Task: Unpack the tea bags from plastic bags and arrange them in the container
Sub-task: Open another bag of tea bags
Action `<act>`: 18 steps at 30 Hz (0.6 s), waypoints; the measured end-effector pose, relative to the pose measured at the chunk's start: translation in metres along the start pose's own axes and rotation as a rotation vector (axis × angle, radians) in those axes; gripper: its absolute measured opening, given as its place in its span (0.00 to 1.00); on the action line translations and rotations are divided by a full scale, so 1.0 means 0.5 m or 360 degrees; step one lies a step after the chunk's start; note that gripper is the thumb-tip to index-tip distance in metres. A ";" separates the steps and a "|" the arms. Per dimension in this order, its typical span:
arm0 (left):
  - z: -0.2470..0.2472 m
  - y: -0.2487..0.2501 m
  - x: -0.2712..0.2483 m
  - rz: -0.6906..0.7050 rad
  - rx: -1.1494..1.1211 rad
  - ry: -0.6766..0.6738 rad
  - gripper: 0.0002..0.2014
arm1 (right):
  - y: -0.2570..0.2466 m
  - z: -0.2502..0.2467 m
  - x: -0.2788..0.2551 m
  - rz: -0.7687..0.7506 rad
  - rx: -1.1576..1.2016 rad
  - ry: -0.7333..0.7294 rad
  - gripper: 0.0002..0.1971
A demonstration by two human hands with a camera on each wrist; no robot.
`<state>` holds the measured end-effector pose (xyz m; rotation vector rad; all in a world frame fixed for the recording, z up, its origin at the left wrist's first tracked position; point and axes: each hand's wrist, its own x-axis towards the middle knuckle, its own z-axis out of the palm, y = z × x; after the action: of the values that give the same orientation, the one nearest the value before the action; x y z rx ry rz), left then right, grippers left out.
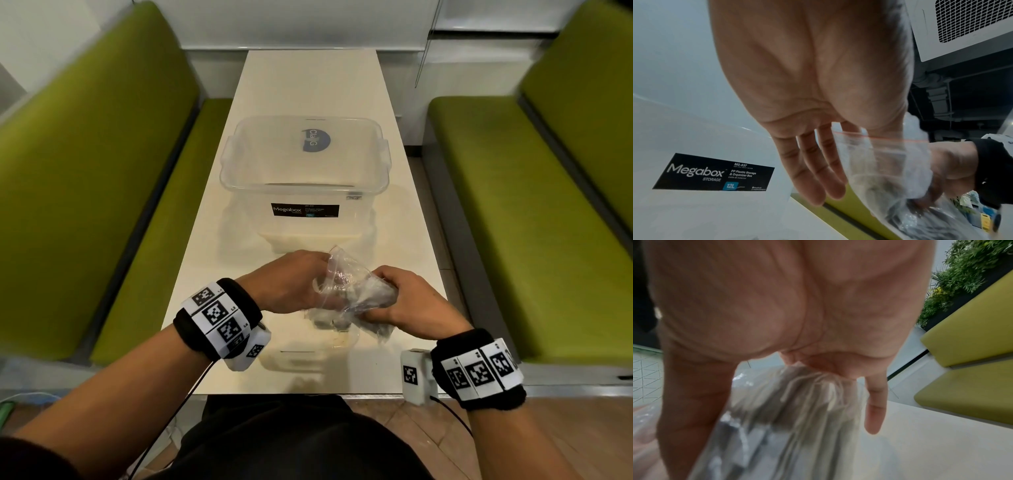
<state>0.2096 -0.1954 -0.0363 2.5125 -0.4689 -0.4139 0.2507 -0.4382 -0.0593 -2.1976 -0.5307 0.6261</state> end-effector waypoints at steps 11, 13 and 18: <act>0.003 -0.033 -0.007 -0.0055 -0.0173 0.0338 0.04 | 0.012 0.001 0.001 0.0083 -0.0010 0.0065 0.25; 0.000 -0.030 -0.008 -0.0108 -0.0190 0.0378 0.09 | 0.013 0.001 0.003 0.0100 -0.0050 0.0090 0.26; -0.013 -0.027 -0.008 -0.0240 -0.0359 0.0411 0.11 | 0.017 0.000 0.003 0.0115 -0.0060 0.0122 0.23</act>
<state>0.2118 -0.1802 -0.0379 2.3443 -0.1247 -0.1815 0.2533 -0.4422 -0.0662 -2.2751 -0.4279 0.5715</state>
